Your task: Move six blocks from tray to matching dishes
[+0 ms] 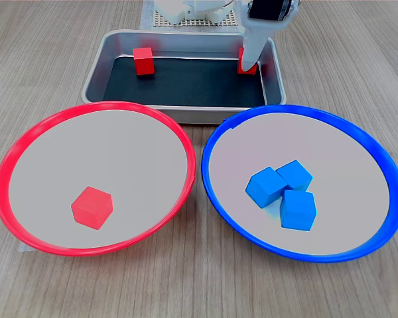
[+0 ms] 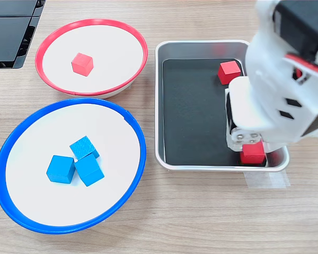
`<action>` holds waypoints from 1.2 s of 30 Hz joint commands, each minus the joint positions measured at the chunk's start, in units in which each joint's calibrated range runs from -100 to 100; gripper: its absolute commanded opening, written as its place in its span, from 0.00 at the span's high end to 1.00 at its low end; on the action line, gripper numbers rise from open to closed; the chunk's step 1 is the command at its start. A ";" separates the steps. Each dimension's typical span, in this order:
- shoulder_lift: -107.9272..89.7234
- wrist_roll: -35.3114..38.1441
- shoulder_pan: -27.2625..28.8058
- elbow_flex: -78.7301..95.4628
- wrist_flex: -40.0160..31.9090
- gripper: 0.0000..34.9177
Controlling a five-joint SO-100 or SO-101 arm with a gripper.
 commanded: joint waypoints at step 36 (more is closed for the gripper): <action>-11.13 37.51 46.40 -14.20 3.60 0.99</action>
